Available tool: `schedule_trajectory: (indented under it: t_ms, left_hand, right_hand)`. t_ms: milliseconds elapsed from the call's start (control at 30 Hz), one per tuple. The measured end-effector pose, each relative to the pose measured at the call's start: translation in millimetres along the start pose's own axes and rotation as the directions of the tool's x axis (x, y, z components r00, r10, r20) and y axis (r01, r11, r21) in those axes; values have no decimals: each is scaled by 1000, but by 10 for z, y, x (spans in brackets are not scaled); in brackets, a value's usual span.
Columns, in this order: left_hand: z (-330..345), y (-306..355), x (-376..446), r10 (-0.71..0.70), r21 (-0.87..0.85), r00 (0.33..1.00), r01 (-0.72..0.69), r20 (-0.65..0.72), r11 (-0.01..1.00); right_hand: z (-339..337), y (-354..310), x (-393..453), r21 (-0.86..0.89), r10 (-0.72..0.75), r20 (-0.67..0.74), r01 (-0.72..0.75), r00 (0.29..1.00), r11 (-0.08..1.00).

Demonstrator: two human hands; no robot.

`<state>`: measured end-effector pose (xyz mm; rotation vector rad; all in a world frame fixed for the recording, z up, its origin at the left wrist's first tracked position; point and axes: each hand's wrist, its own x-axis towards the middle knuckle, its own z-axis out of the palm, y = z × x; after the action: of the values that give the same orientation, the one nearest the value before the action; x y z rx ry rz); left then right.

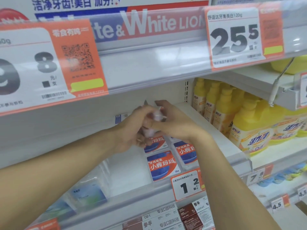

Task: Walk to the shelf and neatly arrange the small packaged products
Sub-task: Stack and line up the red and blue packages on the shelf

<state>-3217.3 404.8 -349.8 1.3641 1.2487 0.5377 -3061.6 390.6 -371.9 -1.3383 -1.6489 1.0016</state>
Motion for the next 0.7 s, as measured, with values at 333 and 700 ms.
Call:
schedule_trajectory:
  t_ms: [333,700]
  left_hand:
    - [-189,-97,63,327,514,938,-227,-112,827]
    - [-95,-237,340,78,774,989,46,-122,631]
  right_hand:
    - [-91,155,74,-221,-65,7,65,998,973]
    - [-191,145,27,-635,379,-36,-314,925,706]
